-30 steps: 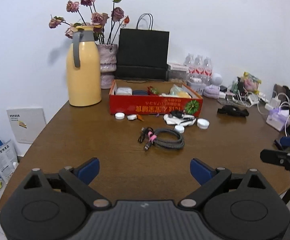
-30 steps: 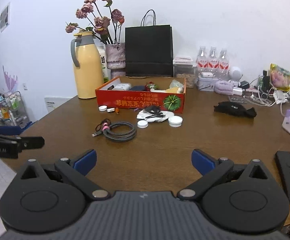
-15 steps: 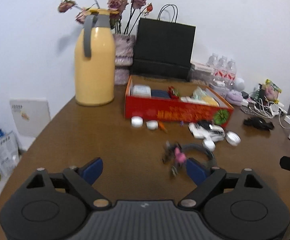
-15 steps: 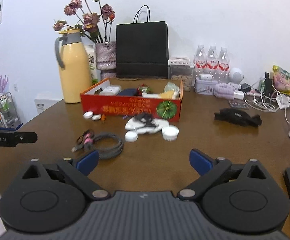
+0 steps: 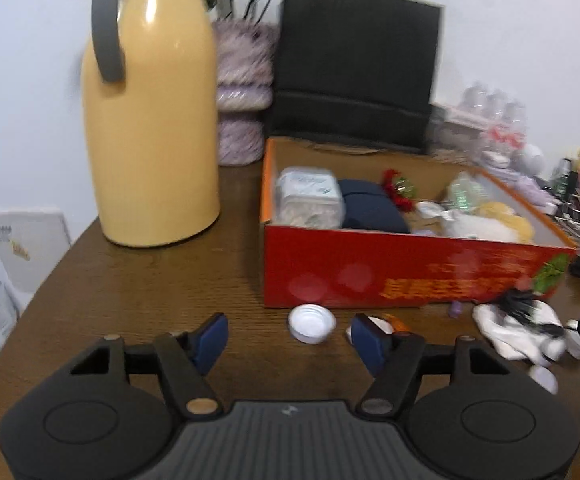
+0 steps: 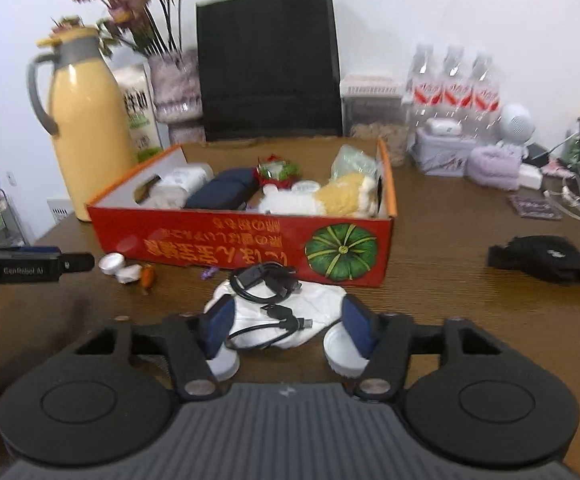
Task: Organize objects
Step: 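Reach the left tool toward a white cap while the right tool grasps the black cable, then grasp the white cap with the left tool while the right tool lifts the black cable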
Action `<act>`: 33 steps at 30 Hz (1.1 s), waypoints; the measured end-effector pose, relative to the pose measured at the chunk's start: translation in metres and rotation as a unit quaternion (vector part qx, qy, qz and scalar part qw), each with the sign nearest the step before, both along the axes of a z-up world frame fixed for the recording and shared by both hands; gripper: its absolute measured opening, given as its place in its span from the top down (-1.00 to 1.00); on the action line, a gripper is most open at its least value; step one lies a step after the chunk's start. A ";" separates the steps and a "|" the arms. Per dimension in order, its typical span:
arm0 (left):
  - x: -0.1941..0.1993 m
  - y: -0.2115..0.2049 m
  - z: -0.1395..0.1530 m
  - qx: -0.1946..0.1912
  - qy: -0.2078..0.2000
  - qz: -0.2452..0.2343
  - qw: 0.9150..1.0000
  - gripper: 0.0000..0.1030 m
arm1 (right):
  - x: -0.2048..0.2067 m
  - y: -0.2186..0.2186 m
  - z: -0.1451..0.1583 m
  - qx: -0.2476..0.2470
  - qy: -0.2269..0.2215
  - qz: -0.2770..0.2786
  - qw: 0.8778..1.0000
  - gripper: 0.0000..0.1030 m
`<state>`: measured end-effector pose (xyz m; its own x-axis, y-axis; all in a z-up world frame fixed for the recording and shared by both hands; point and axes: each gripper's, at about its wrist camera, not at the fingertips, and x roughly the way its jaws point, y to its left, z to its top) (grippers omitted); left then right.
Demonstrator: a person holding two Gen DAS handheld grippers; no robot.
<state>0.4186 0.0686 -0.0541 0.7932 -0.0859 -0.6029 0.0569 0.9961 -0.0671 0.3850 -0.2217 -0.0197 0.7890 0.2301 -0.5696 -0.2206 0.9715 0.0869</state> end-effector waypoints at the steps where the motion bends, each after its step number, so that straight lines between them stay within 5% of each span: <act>1: 0.005 0.002 -0.004 -0.009 0.003 0.004 1.000 -0.05 | 0.006 0.002 -0.007 -0.001 0.004 -0.002 1.000 0.09; 3: 0.016 0.005 -0.012 -0.031 0.014 0.002 0.999 0.08 | 0.015 0.004 -0.021 0.002 0.024 -0.004 1.000 0.40; 7: 0.022 0.006 -0.015 -0.038 0.012 0.002 0.999 0.22 | 0.010 0.011 -0.026 -0.010 0.003 -0.007 1.000 0.48; 8: 0.022 0.006 -0.015 -0.040 0.010 0.000 0.999 0.47 | 0.008 0.012 -0.026 -0.010 0.002 -0.003 1.000 0.52; 17: -0.009 -0.007 -0.006 -0.006 -0.007 0.000 1.000 0.50 | -0.005 0.013 -0.018 -0.005 -0.012 0.000 1.000 0.58; 23: -0.094 -0.021 0.026 -0.009 -0.046 0.000 0.999 0.50 | -0.061 0.009 0.006 0.015 -0.034 0.001 0.999 0.58; 33: -0.231 -0.042 0.060 -0.050 -0.049 -0.047 0.996 0.49 | -0.196 -0.007 0.052 0.057 -0.070 0.033 0.995 0.58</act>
